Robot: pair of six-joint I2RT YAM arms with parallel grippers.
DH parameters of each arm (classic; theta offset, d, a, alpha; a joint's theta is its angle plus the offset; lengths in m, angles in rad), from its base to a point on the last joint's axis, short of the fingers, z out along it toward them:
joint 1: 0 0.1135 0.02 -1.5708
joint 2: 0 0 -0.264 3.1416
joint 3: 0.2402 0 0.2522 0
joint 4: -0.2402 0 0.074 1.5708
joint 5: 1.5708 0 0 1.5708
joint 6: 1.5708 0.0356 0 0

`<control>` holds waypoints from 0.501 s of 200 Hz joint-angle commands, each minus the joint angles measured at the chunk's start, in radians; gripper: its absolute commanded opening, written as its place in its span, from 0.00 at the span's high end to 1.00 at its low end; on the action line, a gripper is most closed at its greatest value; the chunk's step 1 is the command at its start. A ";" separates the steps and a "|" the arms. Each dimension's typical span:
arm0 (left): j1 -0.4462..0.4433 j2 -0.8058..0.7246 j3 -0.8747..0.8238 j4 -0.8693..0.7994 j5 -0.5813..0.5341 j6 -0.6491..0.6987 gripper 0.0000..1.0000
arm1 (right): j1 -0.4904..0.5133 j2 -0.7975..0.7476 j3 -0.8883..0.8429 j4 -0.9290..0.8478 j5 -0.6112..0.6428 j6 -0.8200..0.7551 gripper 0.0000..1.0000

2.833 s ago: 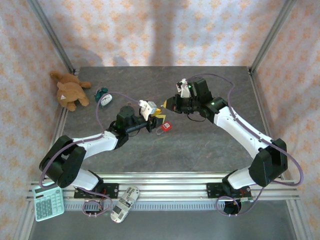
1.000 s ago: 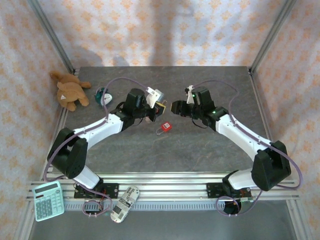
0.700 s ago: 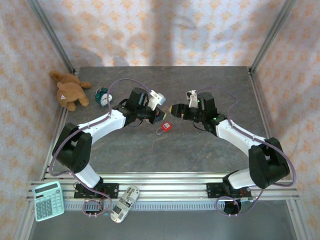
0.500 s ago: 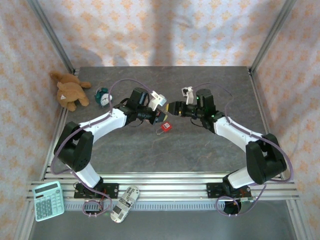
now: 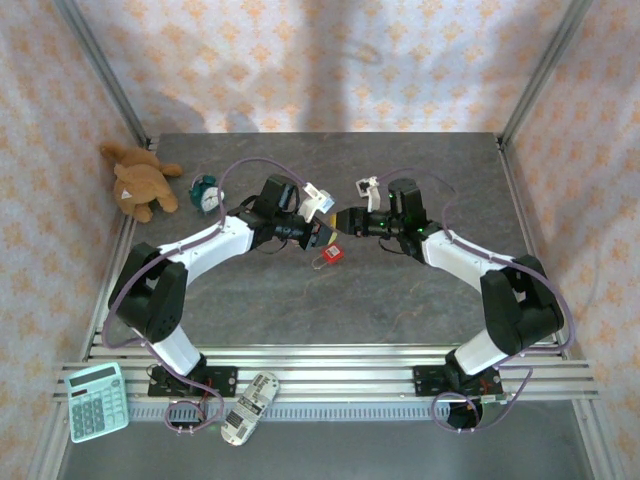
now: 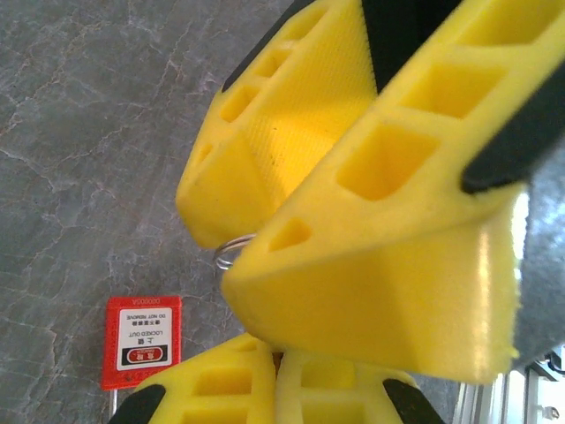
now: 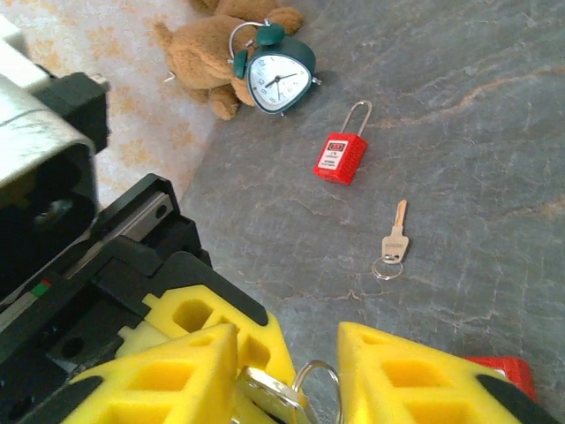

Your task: Unlock with the key

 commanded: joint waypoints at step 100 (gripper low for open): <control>0.028 0.033 0.036 0.035 0.102 -0.074 1.00 | -0.002 -0.005 -0.026 0.092 -0.060 0.034 0.90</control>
